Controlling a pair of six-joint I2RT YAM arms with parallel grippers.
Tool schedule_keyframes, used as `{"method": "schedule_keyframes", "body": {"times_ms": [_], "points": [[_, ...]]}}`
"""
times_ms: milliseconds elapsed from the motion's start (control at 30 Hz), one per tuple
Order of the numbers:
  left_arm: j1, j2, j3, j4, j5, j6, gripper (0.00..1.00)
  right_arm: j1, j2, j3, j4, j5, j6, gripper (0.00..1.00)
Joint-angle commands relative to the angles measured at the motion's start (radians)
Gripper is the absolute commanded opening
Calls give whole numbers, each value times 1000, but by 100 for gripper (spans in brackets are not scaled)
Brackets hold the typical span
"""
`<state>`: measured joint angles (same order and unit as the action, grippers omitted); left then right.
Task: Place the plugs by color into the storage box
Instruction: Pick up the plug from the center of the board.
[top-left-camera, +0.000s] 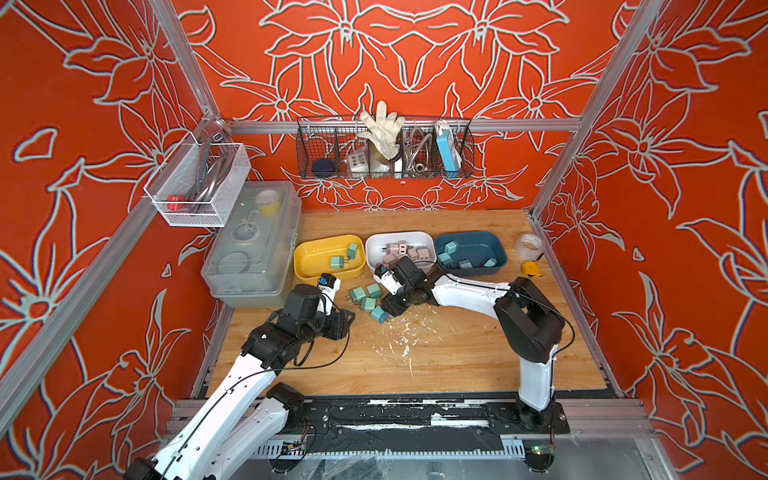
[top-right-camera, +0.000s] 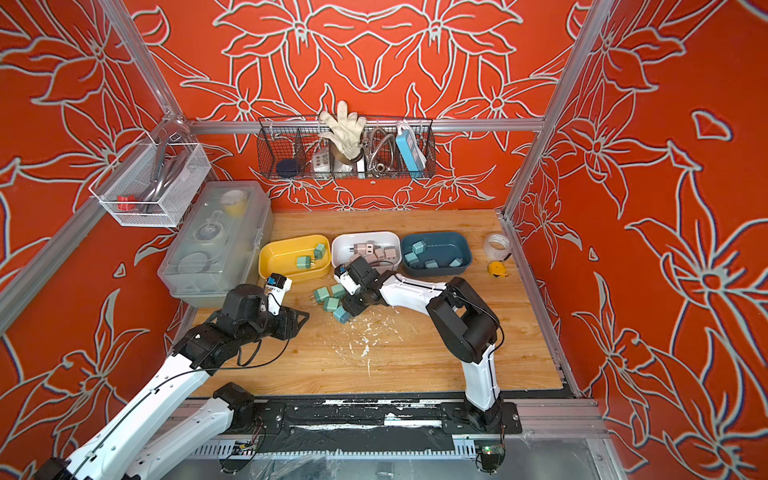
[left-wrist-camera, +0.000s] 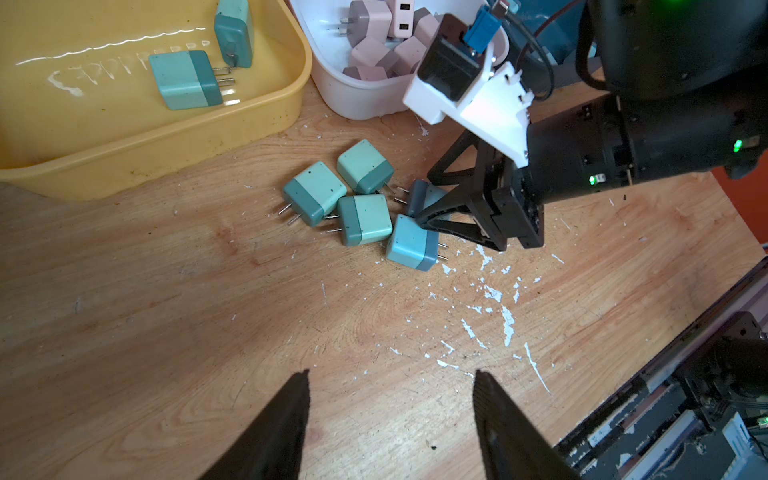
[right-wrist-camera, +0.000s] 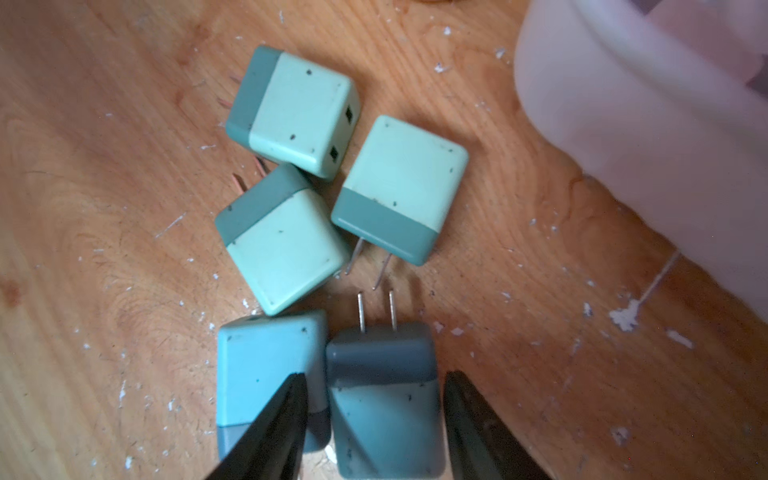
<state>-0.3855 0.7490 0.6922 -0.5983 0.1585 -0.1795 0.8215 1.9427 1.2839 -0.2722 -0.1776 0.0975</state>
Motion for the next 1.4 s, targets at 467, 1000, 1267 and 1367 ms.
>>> {"method": "schedule_keyframes", "body": {"times_ms": [467,1000,1267,1367], "points": [[-3,4,5,-9,0,6,63,-5,18,9,-69,73,6,46],[-3,29,5,-14,6,8,63,-110,-249,-125,-18,134,46,37],[-3,58,6,-12,41,5,62,-338,-344,-137,-69,187,77,36],[-3,78,4,-2,90,-9,61,-412,-350,-121,-71,168,82,36]]}}
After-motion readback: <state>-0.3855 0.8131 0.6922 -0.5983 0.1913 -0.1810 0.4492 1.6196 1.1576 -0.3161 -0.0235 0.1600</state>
